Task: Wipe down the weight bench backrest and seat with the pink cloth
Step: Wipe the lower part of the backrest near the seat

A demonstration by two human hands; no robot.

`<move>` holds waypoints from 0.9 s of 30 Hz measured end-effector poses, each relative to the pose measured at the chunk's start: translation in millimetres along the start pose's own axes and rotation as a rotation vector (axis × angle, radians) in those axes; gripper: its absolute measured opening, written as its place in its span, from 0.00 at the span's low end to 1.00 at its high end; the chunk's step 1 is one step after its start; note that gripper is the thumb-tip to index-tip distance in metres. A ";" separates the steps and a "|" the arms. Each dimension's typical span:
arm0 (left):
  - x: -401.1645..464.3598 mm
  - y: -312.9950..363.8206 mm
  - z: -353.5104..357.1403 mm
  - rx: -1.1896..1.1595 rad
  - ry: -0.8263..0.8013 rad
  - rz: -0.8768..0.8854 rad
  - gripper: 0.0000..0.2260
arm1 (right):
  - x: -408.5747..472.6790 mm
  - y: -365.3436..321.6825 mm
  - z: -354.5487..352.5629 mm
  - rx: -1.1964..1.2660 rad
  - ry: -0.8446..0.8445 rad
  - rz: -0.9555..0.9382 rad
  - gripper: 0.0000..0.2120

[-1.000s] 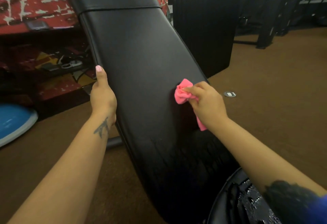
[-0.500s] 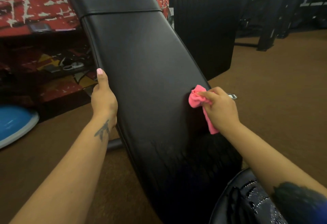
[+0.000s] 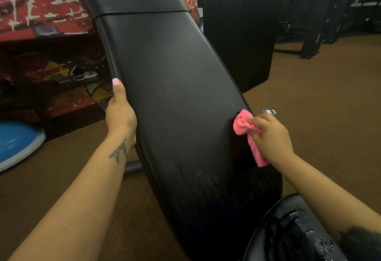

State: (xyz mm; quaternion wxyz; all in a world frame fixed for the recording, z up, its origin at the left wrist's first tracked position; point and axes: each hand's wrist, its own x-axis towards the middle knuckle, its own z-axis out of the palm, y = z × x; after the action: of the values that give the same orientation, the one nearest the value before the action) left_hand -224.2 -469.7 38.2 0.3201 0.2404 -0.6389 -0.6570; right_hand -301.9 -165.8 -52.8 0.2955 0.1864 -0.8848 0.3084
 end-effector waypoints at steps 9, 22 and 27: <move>-1.7 0.9 0.8 -0.014 -0.002 -0.013 0.35 | -1.7 -31.4 0.0 0.073 -0.047 -0.166 0.15; -7.4 4.9 5.1 -0.015 0.045 -0.012 0.30 | 35.5 -7.0 -0.4 -0.015 0.045 0.154 0.14; -8.7 5.4 4.9 0.000 0.030 -0.012 0.32 | 10.8 -24.7 -0.3 0.062 -0.011 -0.090 0.14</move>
State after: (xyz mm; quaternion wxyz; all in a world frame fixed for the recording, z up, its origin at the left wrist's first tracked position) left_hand -221.2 -459.9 43.1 0.3255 0.2540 -0.6326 -0.6553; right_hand -297.3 -185.5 -35.0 0.2983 0.2367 -0.8672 0.3209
